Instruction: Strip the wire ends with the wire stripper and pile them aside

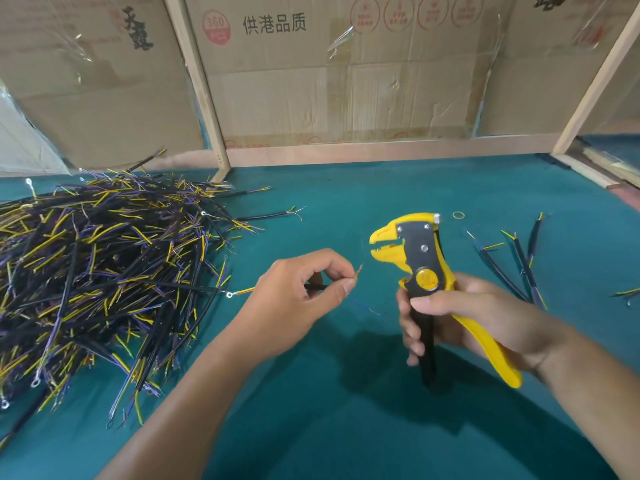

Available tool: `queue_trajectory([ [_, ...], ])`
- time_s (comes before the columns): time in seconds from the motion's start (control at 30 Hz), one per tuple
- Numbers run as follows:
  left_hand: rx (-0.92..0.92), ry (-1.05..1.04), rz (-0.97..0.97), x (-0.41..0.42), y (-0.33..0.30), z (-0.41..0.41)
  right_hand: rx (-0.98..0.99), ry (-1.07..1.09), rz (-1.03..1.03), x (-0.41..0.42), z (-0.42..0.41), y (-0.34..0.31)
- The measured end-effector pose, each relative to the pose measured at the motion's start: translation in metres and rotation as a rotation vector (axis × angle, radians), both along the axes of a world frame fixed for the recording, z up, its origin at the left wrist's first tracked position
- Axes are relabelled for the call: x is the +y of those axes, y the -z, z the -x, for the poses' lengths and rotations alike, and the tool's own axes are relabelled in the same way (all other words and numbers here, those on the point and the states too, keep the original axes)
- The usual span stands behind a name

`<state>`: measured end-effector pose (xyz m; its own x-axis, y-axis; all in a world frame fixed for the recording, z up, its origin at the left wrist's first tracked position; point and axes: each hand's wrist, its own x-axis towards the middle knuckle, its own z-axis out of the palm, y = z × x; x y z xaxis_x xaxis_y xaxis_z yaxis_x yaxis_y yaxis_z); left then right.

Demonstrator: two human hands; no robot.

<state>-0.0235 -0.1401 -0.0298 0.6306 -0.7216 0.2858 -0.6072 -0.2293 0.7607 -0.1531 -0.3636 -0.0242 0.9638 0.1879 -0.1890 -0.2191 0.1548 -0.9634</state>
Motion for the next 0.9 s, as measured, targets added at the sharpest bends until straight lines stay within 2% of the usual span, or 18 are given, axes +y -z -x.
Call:
queue_trajectory([
  [0.2,-0.076,-0.018,-0.01,0.003,-0.0018,-0.0035,0.049,-0.141,-0.018,-0.0044,0.0007,0.0017],
  [0.5,-0.287,-0.019,-0.036,0.0037,-0.0051,-0.0042,0.054,-0.186,-0.005,-0.0042,0.0004,0.0038],
  [0.67,-0.261,0.02,0.01,0.0021,-0.0062,-0.0025,0.051,-0.201,-0.006,-0.0002,0.0016,0.0021],
  [0.83,-0.121,0.028,0.085,0.0023,-0.0077,-0.0014,0.069,-0.19,-0.062,0.0027,0.0023,-0.0006],
  [0.9,-0.127,0.034,0.092,0.0029,-0.009,-0.0019,0.083,-0.193,-0.099,0.0015,0.003,-0.0008],
])
